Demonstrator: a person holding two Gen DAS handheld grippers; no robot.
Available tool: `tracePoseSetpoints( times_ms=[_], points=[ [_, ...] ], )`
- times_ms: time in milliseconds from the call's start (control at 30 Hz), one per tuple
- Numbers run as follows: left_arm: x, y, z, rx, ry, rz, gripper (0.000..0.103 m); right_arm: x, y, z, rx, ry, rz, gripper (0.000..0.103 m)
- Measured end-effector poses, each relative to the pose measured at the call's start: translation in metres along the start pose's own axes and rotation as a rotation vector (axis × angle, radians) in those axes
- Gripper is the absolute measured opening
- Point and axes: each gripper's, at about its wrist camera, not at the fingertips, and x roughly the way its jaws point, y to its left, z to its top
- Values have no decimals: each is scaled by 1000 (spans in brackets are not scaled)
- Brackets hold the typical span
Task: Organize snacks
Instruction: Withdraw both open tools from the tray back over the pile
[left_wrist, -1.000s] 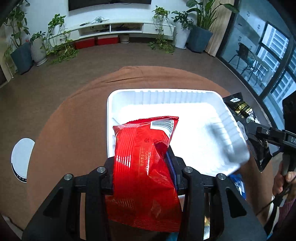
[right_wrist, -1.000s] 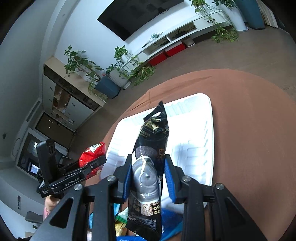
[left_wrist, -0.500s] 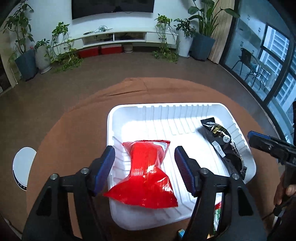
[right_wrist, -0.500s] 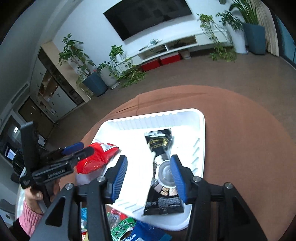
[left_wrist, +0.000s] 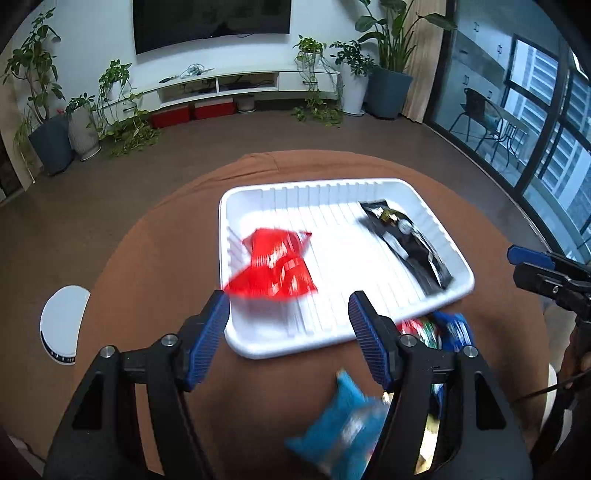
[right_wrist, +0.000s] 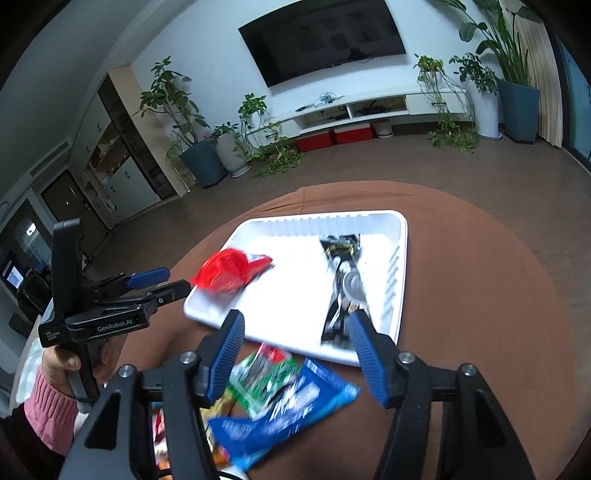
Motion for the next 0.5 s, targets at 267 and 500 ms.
tracePoseSetpoints(
  times_ms=[267,500],
  points=[
    [-46,-14,-55,29,13,-22,65,-32,29,-51,-1,43,22,65],
    [-59,-17,-90,27,42,-29,65,-43,53,-106,32,123,50,66]
  ],
)
